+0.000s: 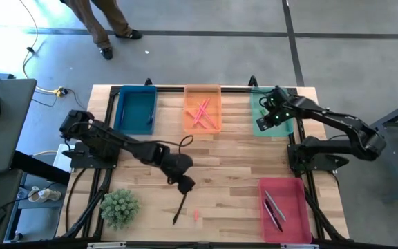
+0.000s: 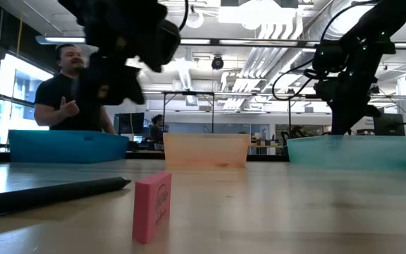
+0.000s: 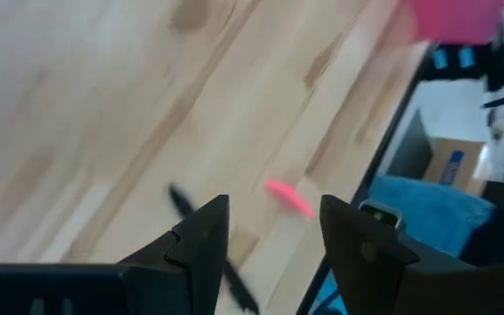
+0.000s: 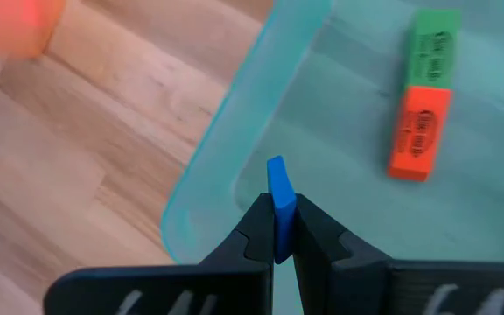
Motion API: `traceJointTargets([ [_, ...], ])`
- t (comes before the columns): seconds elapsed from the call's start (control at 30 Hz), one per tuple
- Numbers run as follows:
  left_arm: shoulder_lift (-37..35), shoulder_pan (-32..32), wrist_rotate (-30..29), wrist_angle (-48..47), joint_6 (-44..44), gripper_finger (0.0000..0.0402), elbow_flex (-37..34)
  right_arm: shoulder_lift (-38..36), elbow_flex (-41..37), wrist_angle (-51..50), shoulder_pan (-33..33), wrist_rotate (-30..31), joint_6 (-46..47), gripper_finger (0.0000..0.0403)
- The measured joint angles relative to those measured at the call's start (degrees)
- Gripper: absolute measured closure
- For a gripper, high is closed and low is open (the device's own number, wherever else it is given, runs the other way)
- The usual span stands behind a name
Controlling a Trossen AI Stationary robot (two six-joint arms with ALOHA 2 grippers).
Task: Sort crayons/erasers/pens/pencils in bins
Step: Put the blue eraser into the green bin, then put the black pen into the pink bin
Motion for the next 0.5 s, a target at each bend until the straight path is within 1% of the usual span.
traceJointTargets([
  [0.1,0.0,-1.8,-0.05,-2.18,-2.77,0.0234,0.0,1.07,0.0,0.97,0.02,-1.3,-0.56,0.0396],
  [0.17,0.0,-2.97,-0.22,-2.99,-4.51,0.0234,0.0,1.31,0.0,1.66,0.0,-1.26,-1.28,0.0386],
  [0.27,0.0,-4.61,-0.25,-3.85,-7.39,0.0234,0.0,1.34,0.02,2.36,0.02,-0.56,-2.09,0.0354],
  [0.4,0.0,-6.5,-0.22,-4.64,-11.73,0.0234,0.0,1.34,0.06,2.99,0.0,2.84,-2.15,0.0305],
  [0.5,0.0,-7.68,-0.18,-5.47,-13.72,0.0234,0.0,1.27,0.06,2.85,-0.01,4.57,-3.78,0.028],
])
